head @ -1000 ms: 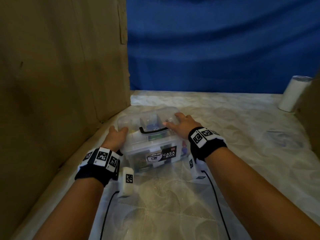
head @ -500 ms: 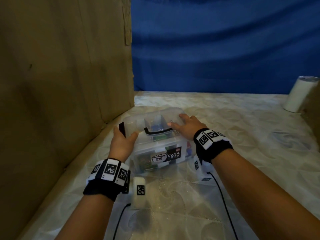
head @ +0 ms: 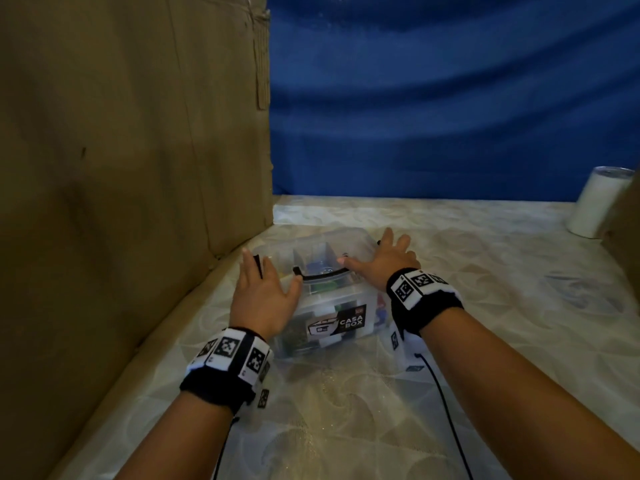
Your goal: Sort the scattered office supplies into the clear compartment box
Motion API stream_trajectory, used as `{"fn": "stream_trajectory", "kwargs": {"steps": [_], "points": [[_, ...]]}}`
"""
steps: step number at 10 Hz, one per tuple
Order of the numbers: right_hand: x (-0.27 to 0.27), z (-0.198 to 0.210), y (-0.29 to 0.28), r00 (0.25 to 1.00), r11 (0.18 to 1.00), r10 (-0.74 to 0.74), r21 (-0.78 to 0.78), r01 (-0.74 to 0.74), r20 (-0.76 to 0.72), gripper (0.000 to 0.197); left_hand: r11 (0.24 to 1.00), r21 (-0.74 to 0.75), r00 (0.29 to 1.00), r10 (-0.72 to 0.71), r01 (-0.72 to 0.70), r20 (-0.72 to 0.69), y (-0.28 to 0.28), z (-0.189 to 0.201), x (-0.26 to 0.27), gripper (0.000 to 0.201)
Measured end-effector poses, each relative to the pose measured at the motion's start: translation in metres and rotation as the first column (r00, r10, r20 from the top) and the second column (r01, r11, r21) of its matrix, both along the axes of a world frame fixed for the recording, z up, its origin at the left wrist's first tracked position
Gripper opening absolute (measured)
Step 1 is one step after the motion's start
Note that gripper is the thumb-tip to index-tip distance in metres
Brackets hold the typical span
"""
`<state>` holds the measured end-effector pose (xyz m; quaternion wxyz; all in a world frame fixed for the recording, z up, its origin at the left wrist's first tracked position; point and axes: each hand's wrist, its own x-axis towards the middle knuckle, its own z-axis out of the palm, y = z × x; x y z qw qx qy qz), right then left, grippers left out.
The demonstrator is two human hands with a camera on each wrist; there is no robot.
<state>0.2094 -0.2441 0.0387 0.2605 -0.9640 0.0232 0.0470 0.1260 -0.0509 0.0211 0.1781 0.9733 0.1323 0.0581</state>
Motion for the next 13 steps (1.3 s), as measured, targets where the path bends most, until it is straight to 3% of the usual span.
{"fn": "stream_trajectory", "kwargs": {"steps": [1, 3, 5, 8, 11, 12, 13], "points": [[0.002, 0.001, 0.000, 0.995, 0.996, -0.094, -0.006, 0.094, -0.042, 0.127, 0.991, 0.126, 0.998, -0.056, 0.054, 0.016, 0.002, -0.002, -0.002, 0.081], [0.005, 0.005, 0.008, 0.999, 0.999, -0.051, -0.007, 0.051, 0.009, 0.100, 0.987, 0.140, 0.997, -0.080, 0.079, 0.003, 0.002, -0.003, -0.001, 0.081], [0.000, 0.000, 0.023, 0.995, 0.985, -0.092, -0.146, 0.095, 0.024, 0.122, 0.995, 0.081, 0.997, -0.062, 0.059, 0.039, 0.000, -0.003, -0.001, 0.079], [-0.002, -0.004, 0.023, 0.996, 0.965, 0.013, -0.263, 0.010, 0.086, 0.085, 0.995, 0.076, 0.993, -0.072, 0.065, 0.094, -0.002, -0.003, -0.003, 0.073], [-0.013, -0.010, 0.010, 0.991, 0.986, 0.026, -0.167, -0.004, 0.127, 0.062, 0.997, 0.008, 0.994, -0.082, 0.081, 0.075, 0.002, -0.004, -0.006, 0.074], [-0.036, -0.009, 0.002, 0.988, 0.999, 0.047, -0.033, -0.043, 0.148, 0.060, 0.992, -0.023, 0.988, -0.120, 0.123, 0.099, 0.005, -0.003, -0.002, 0.069], [-0.092, -0.012, -0.015, 0.985, 0.995, 0.077, 0.055, -0.087, 0.151, 0.066, 0.980, 0.047, 0.974, -0.197, 0.193, 0.111, 0.008, -0.005, -0.013, 0.072]]}}
